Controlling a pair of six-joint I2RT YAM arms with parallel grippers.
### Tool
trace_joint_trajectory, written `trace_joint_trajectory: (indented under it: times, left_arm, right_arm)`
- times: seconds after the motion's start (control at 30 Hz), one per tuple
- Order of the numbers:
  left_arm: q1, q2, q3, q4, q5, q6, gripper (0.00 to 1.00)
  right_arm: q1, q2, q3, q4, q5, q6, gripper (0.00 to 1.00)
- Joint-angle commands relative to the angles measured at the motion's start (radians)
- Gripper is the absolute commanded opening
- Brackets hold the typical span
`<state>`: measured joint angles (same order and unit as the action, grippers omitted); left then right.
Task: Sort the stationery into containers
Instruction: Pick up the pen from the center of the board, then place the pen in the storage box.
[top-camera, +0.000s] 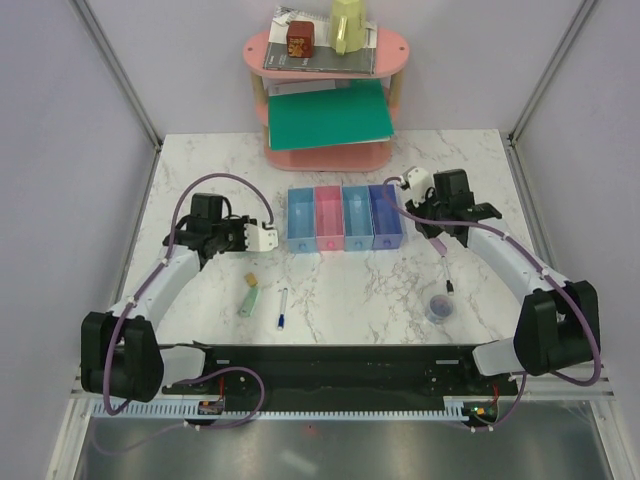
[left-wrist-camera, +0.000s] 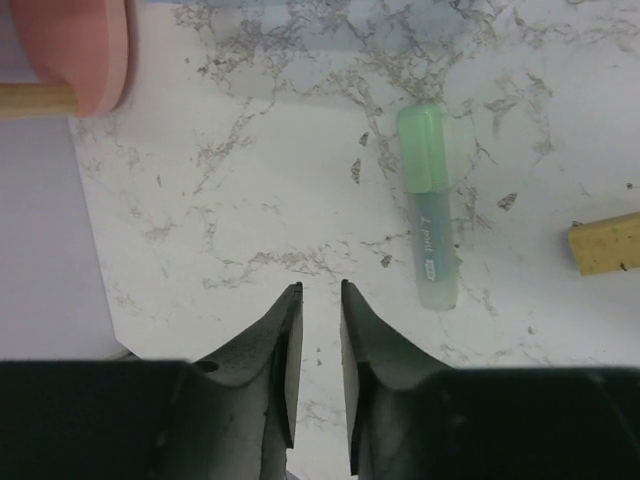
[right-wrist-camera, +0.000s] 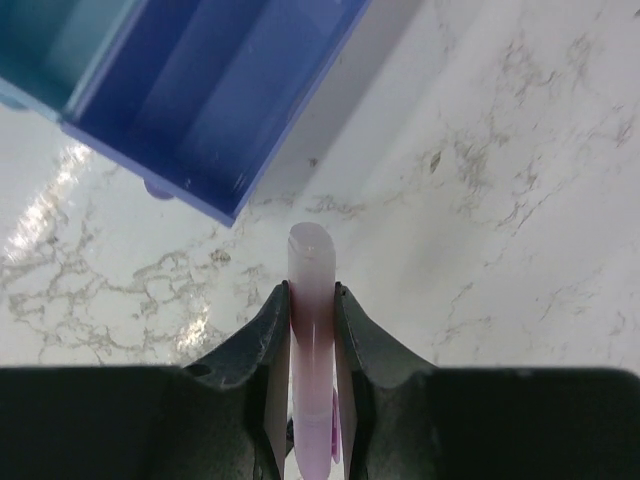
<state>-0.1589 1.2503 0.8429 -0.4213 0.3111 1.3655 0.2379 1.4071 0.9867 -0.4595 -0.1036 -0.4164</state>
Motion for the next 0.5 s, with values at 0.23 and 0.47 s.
trace_joint_trajectory:
  times: [0.23,0.47]
  left_arm:
    - [-0.013,0.135,-0.071,-0.01,-0.021,0.184,0.63]
    - [-0.013,0.273,-0.041,0.05,-0.061,0.204,0.63]
  right_arm:
    - [-0.005,0.136,0.277,0.142,-0.203,0.241,0.0]
    - [-0.006,0.28,0.319,0.292,-0.327,0.349,0.0]
